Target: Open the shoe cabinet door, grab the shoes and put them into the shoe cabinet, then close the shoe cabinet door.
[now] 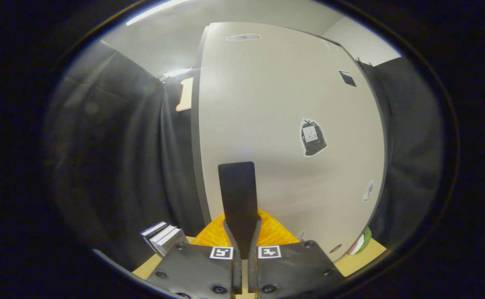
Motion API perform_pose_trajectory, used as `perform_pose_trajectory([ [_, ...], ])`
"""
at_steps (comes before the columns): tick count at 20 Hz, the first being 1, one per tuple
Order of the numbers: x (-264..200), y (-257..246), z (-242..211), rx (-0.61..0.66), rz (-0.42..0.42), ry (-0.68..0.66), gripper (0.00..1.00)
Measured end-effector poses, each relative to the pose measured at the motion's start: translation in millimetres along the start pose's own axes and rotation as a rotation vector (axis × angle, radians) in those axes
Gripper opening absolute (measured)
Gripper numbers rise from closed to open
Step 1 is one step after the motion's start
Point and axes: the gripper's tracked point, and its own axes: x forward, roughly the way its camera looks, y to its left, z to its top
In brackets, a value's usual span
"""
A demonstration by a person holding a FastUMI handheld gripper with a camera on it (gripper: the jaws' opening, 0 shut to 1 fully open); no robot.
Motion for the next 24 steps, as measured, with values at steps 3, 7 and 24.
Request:
perform_pose_trajectory([
  [3,-14,-4,0,0.008,-0.012,0.002,0.07],
  [7,-35,-13,1,0.013,-0.027,0.000,0.07],
  [24,-99,-54,5,0.005,-0.041,0.003,0.06],
])
